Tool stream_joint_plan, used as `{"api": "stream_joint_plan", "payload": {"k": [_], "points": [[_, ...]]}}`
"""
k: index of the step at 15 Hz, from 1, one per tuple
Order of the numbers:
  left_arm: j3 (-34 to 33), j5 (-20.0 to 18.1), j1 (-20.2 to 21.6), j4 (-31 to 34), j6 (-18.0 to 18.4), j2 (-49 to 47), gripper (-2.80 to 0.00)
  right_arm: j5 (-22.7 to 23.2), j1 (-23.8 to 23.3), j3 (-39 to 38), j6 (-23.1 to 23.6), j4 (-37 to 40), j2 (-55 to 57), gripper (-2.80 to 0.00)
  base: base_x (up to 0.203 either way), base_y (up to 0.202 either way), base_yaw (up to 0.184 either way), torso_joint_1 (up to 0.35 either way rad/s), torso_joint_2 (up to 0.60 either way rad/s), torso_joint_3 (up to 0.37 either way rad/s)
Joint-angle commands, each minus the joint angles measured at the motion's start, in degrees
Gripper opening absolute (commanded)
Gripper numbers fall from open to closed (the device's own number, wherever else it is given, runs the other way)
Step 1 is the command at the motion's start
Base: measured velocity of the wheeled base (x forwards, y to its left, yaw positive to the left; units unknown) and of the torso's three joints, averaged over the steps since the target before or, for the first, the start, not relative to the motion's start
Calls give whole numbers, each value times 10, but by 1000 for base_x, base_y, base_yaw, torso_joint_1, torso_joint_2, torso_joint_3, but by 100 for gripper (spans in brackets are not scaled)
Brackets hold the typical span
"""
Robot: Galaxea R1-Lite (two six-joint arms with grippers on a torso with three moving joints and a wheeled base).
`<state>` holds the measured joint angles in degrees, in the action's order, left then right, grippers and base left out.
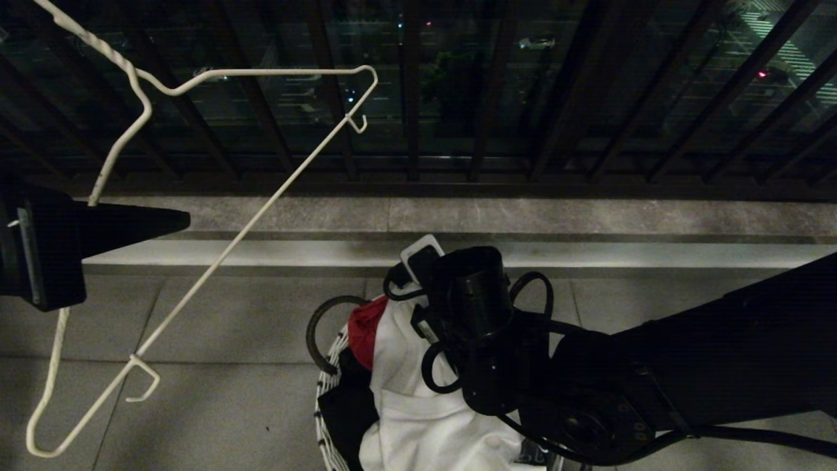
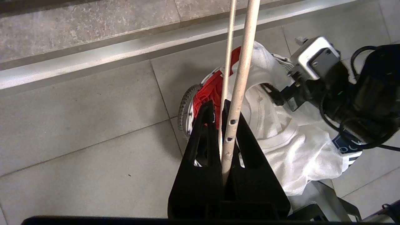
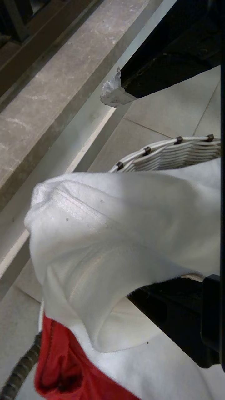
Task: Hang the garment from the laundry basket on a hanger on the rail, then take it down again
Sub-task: Pick up clothes from the basket
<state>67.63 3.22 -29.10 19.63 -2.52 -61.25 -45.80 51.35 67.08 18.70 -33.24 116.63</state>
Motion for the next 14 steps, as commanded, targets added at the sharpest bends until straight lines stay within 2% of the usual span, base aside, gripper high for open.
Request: {"api": "stream_joint_plan", "payload": {"k": [1,6,7,14], "points": [[0,0,0,1,0,0,-280,-3,-5,2,4,-2,9,0,0,0,0,0,0,0],[0,0,0,1,0,2,-280,-1,-13,7,10,-2,20,0,0,0,0,0,0,0],[0,0,0,1,0,2,-280,-1,-13,8,12,-3,22,-280,0,0,0,0,0,0],[1,-3,-1,2,1,0,-280,2,-11,18,10,-23,9,-280,0,0,0,0,0,0]]}}
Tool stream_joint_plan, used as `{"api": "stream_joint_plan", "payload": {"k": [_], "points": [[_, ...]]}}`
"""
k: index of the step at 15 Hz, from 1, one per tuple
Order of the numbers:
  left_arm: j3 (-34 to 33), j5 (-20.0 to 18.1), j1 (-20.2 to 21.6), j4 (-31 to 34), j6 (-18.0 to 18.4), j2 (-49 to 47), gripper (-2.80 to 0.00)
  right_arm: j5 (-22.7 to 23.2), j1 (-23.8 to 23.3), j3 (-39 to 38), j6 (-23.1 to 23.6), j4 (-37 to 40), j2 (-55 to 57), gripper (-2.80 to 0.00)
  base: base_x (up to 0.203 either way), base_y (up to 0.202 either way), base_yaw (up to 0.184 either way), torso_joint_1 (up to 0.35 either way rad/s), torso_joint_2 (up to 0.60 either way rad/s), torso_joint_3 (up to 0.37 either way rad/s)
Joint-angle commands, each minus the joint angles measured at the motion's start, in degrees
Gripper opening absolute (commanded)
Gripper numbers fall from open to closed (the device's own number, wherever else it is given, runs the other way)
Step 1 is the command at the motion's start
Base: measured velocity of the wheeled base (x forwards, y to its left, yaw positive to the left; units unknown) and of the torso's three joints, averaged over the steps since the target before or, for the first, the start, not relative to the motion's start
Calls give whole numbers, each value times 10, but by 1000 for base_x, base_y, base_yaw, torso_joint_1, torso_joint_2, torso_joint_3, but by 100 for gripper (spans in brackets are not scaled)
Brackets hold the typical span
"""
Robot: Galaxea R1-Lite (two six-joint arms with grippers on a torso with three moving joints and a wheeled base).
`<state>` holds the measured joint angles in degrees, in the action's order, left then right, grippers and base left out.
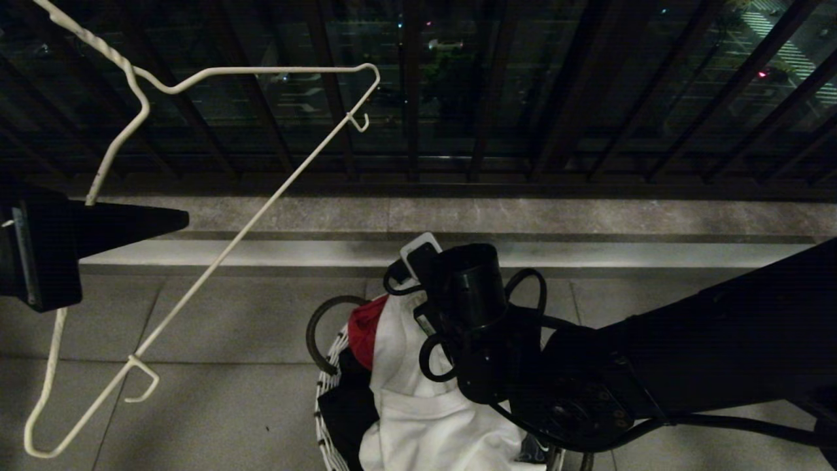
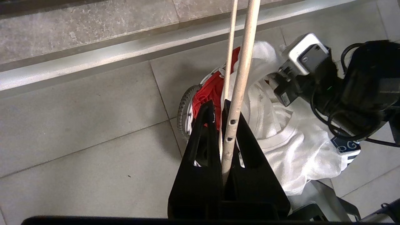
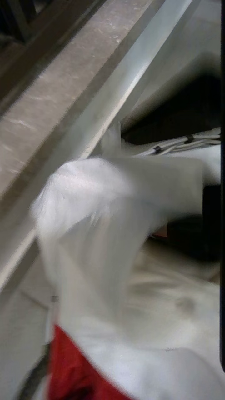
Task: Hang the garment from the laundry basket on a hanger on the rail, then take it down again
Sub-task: Pick up clothes from the basket
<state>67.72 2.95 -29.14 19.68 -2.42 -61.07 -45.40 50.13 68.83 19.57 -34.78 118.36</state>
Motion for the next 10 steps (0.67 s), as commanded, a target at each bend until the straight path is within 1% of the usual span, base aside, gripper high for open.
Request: {"api": "stream_joint_plan", "payload": {"k": [1,5,8,10], "points": [[0,-1,0,3,0,-3,-280,-1,3,0,1,-23,-17,-280,0,0,0,0,0,0],[-3,-3,-2,4,-1,-35,-280,15,5,-23,-11,-80,-73,-280,0,0,0,0,0,0],[-14,-1,-15,0,-4,-61,-280,27,11,-56,-33,-99,-112,-280,0,0,0,0,0,0],[-14,-1,-19,0,-5,-67,-280,43,12,-78,-38,-101,-137,-280,0,0,0,0,0,0]]}}
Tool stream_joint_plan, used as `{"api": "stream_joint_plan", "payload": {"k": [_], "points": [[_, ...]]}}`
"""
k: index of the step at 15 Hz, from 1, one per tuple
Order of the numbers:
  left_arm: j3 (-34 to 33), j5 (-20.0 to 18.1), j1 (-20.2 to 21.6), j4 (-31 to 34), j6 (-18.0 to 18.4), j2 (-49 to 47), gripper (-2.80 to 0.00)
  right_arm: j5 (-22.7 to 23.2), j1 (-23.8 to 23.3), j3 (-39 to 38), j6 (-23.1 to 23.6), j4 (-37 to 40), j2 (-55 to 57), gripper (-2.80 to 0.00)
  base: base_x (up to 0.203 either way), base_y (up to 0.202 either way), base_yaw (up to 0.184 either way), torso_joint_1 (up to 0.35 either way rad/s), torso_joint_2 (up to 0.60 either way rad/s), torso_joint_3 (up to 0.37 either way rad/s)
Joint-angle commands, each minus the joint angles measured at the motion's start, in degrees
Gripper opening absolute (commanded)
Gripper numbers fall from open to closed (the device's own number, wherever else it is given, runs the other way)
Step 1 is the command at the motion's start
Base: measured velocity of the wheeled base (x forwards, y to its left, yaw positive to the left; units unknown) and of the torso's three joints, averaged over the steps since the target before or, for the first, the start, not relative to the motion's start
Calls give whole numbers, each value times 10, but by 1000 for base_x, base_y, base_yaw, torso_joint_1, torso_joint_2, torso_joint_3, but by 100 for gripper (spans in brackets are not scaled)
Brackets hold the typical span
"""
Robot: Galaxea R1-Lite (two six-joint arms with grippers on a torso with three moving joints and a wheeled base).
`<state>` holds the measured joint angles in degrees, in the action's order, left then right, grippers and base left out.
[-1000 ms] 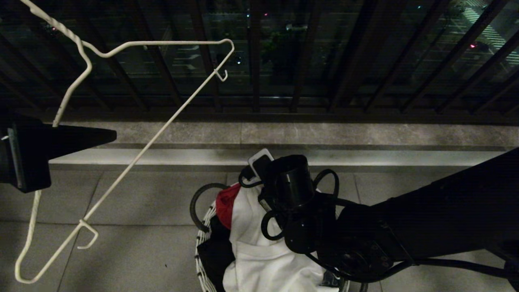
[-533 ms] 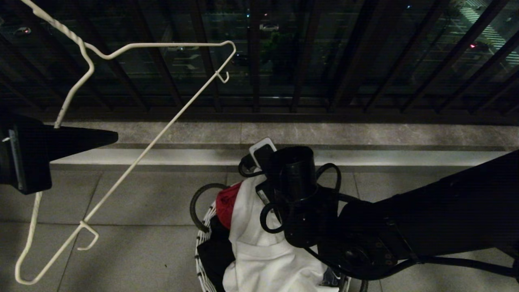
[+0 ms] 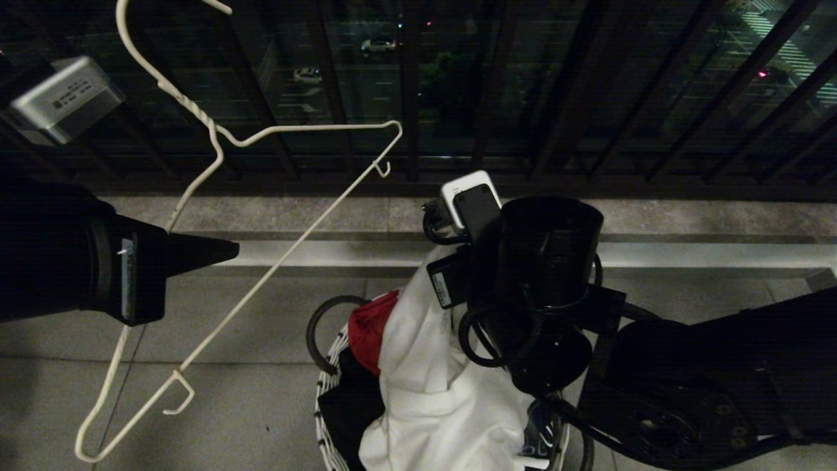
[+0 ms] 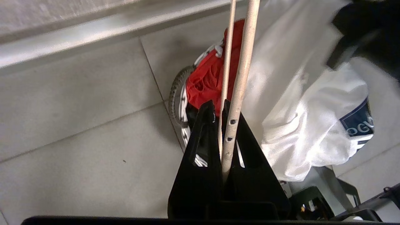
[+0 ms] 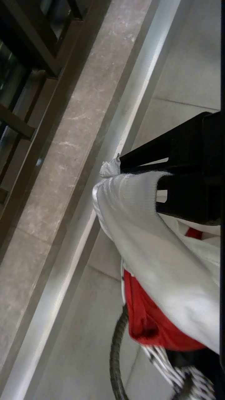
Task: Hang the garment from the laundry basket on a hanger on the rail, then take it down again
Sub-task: Pick up clothes from the basket
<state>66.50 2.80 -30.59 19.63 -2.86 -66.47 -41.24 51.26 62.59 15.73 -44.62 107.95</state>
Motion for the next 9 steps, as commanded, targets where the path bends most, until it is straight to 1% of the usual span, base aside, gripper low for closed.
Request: {"api": "stream_joint_plan", "payload": {"k": [1,9], "points": [[-1,0,-8,0,-1,-12,-280,6,1,-19,0,-3,-37,-280,0,0,0,0,0,0],[-3,1,-9,-1,1,7,-280,6,10,-19,0,-4,-13,-280,0,0,0,0,0,0]]}}
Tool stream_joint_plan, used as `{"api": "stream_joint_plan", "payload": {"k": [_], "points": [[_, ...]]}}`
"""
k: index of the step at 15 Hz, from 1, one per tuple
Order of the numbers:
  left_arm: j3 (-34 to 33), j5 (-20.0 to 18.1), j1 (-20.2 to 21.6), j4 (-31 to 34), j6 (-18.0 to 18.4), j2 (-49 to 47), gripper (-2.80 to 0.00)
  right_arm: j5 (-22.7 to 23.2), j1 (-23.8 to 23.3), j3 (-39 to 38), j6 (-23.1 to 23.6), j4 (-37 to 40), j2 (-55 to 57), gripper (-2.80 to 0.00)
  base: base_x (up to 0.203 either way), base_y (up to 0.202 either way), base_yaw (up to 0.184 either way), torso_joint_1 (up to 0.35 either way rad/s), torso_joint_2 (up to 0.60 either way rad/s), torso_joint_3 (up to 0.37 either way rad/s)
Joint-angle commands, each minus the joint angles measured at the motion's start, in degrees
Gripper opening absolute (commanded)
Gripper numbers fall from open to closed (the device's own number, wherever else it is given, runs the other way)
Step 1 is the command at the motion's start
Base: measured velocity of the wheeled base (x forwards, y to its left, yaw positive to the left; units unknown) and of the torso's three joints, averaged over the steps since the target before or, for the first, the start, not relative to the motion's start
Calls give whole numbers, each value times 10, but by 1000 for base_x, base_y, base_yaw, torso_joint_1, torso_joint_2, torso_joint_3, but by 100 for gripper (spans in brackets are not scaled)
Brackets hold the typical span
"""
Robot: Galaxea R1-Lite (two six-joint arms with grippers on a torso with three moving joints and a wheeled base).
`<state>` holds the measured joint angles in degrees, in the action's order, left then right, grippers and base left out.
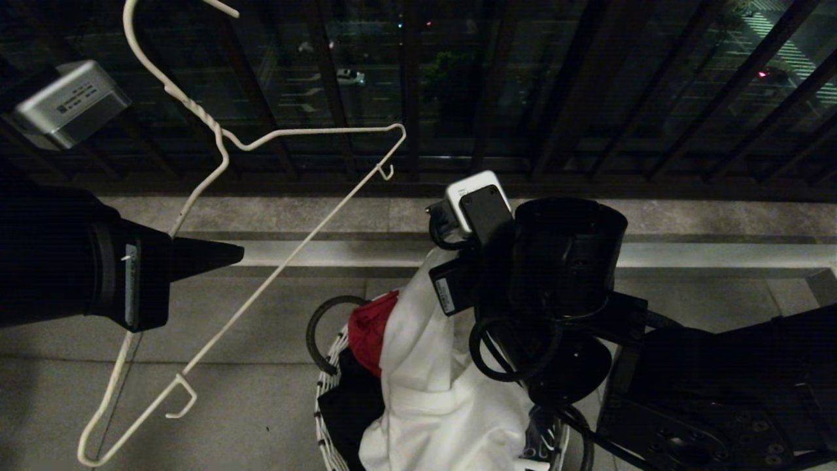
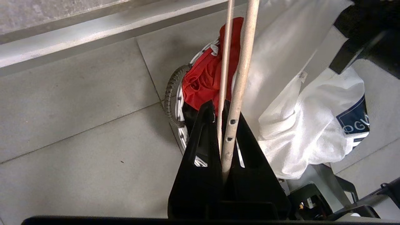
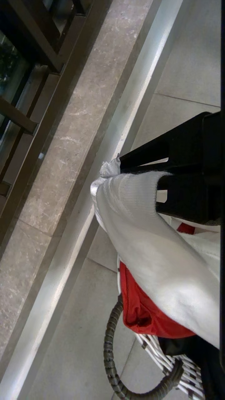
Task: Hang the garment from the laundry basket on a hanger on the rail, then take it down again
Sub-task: Pick up clothes from the basket
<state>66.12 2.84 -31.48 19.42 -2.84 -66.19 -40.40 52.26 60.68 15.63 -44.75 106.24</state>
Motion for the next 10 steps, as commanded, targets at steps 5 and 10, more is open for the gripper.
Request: {"api": "stream_joint_plan", "payload": {"k": [5,10], "points": [[-1,1,0,1,3,8,-280,-2,0,0,1,-2,5,-280,0,0,0,2,2,110],[0,1,0,1,6,5,-280,-1,0,0,1,-2,9,-280,0,0,0,2,3,203]]}}
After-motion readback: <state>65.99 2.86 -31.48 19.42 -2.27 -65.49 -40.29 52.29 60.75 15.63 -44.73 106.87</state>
